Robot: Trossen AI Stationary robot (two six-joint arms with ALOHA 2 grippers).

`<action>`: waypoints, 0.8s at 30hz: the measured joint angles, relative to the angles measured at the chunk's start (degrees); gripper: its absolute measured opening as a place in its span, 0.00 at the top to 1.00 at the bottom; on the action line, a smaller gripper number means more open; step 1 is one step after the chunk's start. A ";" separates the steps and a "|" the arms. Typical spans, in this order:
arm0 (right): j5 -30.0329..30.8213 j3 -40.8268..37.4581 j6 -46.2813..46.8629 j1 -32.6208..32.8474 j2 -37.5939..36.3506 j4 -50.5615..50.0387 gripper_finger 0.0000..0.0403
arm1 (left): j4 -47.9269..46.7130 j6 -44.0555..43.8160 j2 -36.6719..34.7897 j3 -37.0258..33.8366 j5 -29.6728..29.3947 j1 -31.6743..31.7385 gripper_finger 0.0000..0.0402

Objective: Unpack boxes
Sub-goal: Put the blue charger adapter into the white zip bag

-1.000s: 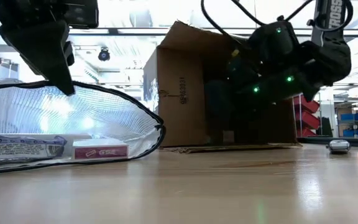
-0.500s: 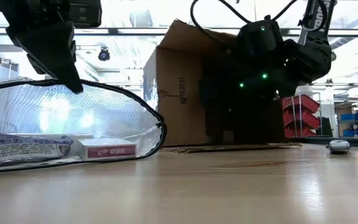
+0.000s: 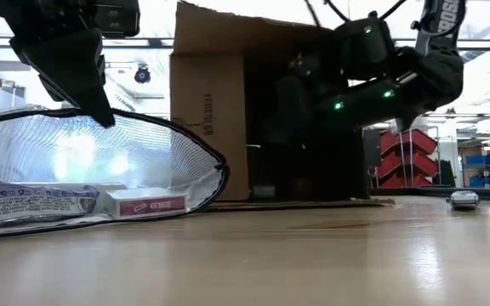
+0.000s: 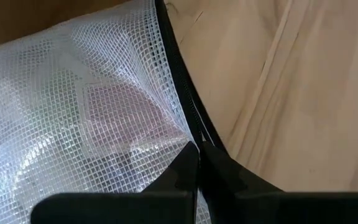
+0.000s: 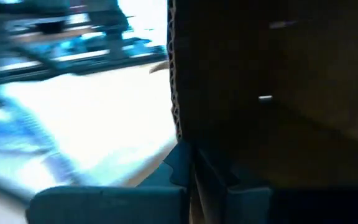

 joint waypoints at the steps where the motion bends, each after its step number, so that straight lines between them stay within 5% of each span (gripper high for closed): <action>1: -0.95 0.00 0.02 0.92 0.00 -0.02 1.00 | 0.02 0.23 0.00 0.00 0.00 0.04 1.00; 9: -6.60 2.85 -0.26 5.61 -0.02 -1.72 1.00 | -0.38 0.40 -0.05 0.01 0.67 0.04 1.00; 18: 30.18 3.78 -2.95 10.53 -1.84 -8.95 1.00 | -5.75 0.51 -0.18 3.52 1.99 -0.51 1.00; 22: 31.67 4.95 -2.06 9.44 -1.21 -9.15 1.00 | -6.81 1.95 -0.32 3.63 1.95 -0.50 1.00; 24: 26.14 7.55 -2.54 7.87 0.23 -9.18 1.00 | -8.35 1.95 -0.33 3.63 1.82 -0.37 1.00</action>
